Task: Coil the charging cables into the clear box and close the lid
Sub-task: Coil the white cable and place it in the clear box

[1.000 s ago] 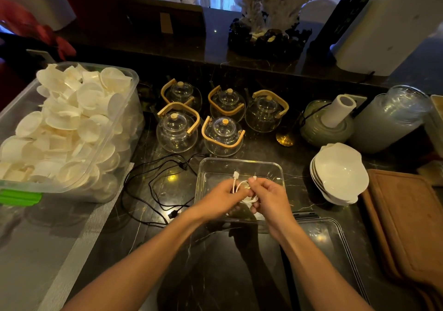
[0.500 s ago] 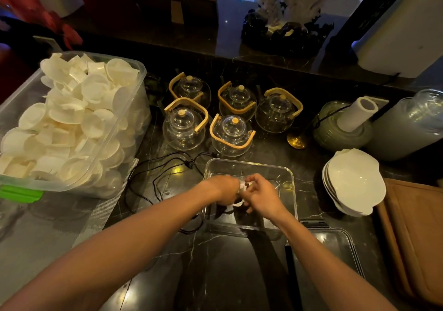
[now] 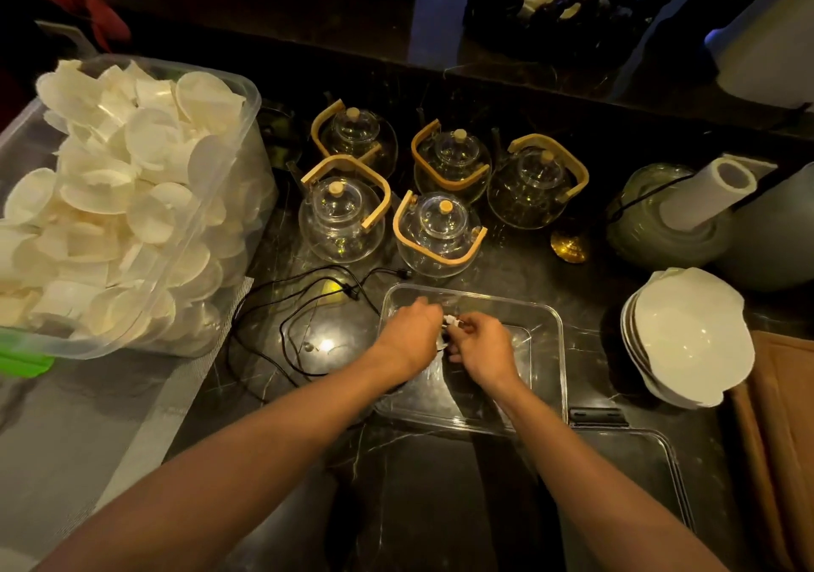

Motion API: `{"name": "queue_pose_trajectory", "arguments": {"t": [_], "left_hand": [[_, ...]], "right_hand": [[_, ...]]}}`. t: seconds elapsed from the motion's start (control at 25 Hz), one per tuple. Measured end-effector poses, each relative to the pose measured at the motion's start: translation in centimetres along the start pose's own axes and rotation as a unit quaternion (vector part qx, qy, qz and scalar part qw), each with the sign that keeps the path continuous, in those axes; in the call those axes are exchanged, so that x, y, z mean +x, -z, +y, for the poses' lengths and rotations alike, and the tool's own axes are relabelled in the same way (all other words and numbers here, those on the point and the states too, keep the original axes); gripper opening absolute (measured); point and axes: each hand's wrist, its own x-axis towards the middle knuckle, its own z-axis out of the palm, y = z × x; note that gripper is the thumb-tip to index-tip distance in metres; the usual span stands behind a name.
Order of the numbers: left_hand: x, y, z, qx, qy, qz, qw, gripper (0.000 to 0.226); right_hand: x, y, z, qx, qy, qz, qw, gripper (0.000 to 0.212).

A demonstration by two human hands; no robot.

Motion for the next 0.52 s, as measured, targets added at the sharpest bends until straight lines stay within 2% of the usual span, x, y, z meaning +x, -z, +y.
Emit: {"name": "queue_pose_trajectory", "arguments": {"t": [0.12, 0.28, 0.4, 0.52], "left_hand": [[-0.8, 0.1, 0.0, 0.062, -0.003, 0.019, 0.998, 0.032], [-0.8, 0.6, 0.1, 0.138, -0.013, -0.003, 0.990, 0.029], [-0.7, 0.6, 0.1, 0.185, -0.024, -0.023, 0.982, 0.028], [-1.1, 0.8, 0.0, 0.180, -0.039, -0.007, 0.983, 0.028]], "right_hand": [[-0.1, -1.0, -0.1, -0.023, 0.017, 0.023, 0.999, 0.002], [-0.5, -1.8, -0.5, -0.093, 0.070, 0.027, 0.993, 0.014], [-0.9, -1.8, -0.7, -0.082, 0.053, 0.023, 0.995, 0.017], [-1.3, -1.4, -0.6, -0.073, 0.045, 0.005, 0.996, 0.021]]}}
